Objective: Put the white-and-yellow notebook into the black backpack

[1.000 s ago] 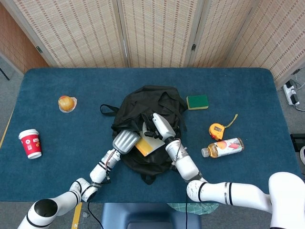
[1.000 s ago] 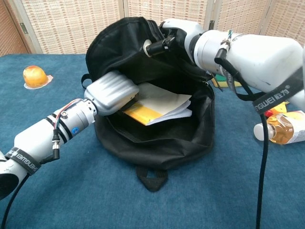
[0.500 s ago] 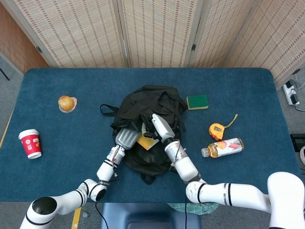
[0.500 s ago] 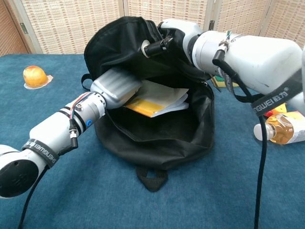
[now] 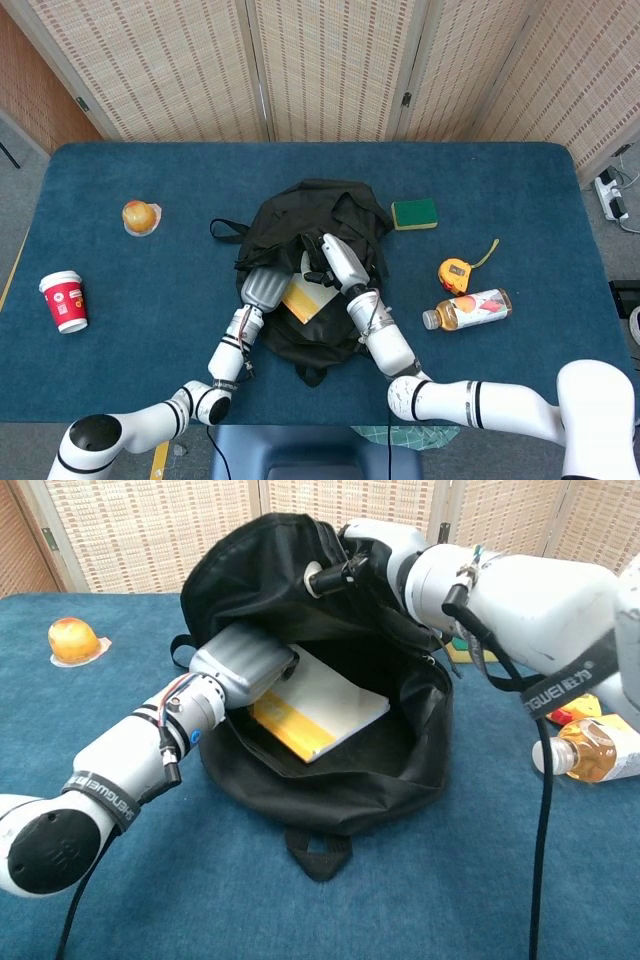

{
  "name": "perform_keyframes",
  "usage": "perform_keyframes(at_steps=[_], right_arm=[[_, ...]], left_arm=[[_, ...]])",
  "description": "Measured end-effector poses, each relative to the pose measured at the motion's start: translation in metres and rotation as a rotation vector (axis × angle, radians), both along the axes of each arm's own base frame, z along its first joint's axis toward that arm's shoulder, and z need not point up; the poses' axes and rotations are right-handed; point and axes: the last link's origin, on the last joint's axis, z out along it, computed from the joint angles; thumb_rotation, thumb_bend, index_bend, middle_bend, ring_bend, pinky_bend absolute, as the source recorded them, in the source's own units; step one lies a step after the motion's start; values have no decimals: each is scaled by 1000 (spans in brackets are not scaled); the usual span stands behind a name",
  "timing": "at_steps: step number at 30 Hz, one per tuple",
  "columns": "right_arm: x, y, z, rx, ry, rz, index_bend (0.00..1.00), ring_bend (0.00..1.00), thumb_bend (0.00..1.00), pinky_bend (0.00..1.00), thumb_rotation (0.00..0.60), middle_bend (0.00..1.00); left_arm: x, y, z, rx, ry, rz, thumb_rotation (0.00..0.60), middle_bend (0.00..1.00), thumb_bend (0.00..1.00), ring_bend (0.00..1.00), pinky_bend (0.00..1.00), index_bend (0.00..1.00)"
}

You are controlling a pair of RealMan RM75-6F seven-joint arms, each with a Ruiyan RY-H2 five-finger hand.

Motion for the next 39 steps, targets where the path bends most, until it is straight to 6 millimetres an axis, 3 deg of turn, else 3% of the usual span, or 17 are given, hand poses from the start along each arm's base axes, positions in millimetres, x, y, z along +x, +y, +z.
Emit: perform_keyframes(at_steps=[9,15,25,31,34,39], right_arm=[[-1,-11,-1,-45,8,-31,702,269,788,192,600,373],[-7,-16,-3,-55,13,-51,698,267,789,191,600,372],[-14,-19,-4,-42,1,-58,674,264,789,191,600,367],[-21,-13,-3,-17,6,-21,611,243,771,191,600,343],[-26,-5,-2,-6,28,20,516,213,695,153,600,309],[-39,14,3,31,135,145,98,62,194,32,600,131]], left_arm=[[-2,-21,8,-20,-86,-11,600,380,83,374,430,245],[-7,-45,26,-60,-201,-35,600,408,83,393,427,292],[-33,-82,85,-131,-449,-42,600,468,84,428,439,367],[-60,-89,126,-126,-521,21,600,472,84,428,439,377],[-77,-90,146,-97,-549,71,600,478,84,428,438,385],[-105,-88,169,-36,-590,158,600,479,82,428,437,389]])
